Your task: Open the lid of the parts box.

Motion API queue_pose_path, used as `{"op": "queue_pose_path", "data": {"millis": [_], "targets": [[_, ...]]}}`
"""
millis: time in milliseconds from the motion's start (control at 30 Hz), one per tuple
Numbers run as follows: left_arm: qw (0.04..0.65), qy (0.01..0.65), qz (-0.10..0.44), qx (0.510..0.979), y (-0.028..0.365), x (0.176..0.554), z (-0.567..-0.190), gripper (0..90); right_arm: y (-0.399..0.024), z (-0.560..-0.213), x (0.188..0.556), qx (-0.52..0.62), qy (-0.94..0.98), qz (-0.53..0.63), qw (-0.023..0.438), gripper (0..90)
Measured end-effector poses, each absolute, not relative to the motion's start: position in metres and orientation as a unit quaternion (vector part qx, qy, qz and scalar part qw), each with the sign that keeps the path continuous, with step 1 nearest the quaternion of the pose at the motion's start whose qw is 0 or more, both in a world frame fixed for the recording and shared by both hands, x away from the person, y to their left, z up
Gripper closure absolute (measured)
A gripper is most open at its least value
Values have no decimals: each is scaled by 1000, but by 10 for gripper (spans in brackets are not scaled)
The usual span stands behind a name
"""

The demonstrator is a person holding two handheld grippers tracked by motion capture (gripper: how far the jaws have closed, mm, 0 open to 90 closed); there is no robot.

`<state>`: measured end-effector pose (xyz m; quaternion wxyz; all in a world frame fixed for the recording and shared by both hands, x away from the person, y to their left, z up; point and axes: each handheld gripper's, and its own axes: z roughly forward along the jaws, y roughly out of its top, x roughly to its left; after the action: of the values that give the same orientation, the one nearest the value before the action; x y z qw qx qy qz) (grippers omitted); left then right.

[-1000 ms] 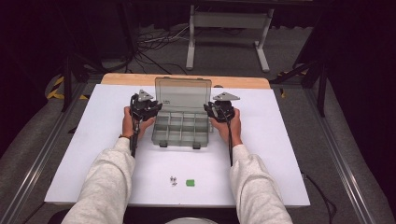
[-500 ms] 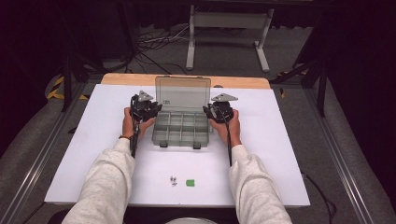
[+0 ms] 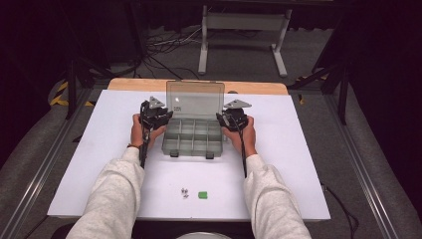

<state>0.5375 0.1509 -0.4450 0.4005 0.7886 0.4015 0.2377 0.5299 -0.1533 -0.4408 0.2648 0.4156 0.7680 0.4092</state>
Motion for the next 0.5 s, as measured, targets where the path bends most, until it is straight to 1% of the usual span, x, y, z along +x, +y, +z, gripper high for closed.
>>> {"op": "queue_pose_path", "data": {"millis": [267,500], "targets": [[398,401,241,789,150,538,-445,700,-153,-441,531,414,770,405,269,695],[399,402,239,789,150,539,-446,684,-154,-440,534,415,774,403,259,688]]}}
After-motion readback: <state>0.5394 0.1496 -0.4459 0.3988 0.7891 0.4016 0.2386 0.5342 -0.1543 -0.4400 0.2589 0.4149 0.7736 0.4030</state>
